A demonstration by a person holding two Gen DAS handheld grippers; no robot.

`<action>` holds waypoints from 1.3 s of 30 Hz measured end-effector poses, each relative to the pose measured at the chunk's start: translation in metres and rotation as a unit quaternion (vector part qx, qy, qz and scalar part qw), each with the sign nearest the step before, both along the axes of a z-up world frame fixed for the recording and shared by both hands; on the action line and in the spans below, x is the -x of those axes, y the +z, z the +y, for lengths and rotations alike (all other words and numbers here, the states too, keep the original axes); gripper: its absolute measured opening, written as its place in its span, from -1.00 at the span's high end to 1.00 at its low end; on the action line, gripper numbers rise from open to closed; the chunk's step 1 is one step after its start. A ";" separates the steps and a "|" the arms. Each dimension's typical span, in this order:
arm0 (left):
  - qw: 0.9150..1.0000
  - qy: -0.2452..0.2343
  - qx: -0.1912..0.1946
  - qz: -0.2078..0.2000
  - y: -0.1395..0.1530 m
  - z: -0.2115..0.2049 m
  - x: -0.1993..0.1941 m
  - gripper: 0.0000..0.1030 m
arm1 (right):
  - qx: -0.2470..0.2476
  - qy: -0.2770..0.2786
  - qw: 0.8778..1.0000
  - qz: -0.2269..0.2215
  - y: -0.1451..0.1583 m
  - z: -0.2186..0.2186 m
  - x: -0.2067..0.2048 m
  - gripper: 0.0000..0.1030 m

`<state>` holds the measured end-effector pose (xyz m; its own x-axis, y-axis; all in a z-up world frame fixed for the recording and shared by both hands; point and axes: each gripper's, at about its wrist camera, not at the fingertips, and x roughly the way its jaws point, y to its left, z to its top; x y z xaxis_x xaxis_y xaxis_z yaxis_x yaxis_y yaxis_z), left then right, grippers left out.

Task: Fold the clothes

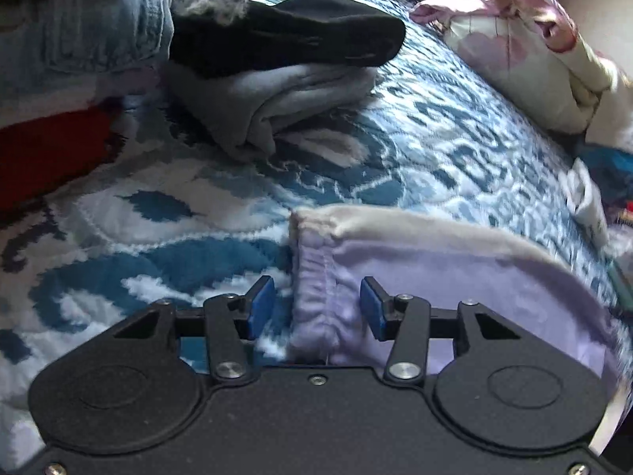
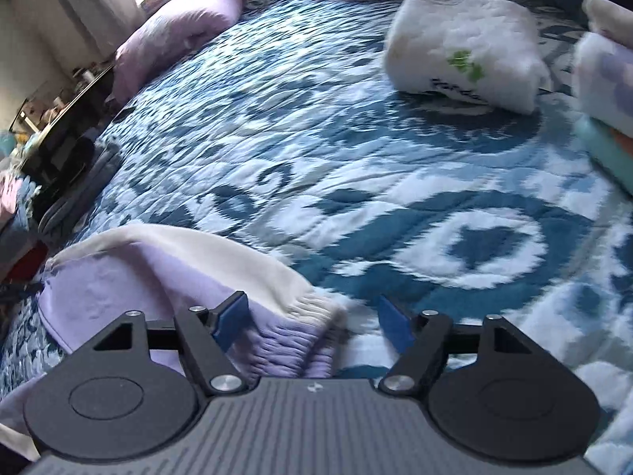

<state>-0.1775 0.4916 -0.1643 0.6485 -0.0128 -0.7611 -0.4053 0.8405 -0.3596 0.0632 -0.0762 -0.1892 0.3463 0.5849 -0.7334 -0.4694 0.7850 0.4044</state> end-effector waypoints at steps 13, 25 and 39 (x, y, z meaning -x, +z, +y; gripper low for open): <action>0.997 0.009 -0.014 -0.077 0.047 0.010 -0.016 0.81 | -0.038 -0.065 0.990 -0.117 0.049 -0.011 -0.013 0.51; 0.996 0.017 -0.088 -0.001 0.028 -0.018 0.012 0.15 | 0.069 -0.088 0.987 -0.120 0.031 -0.002 -0.023 -0.13; 0.999 0.040 0.029 -0.008 0.043 -0.092 0.184 0.08 | 0.070 -0.006 0.993 -0.097 0.039 -0.026 0.054 0.06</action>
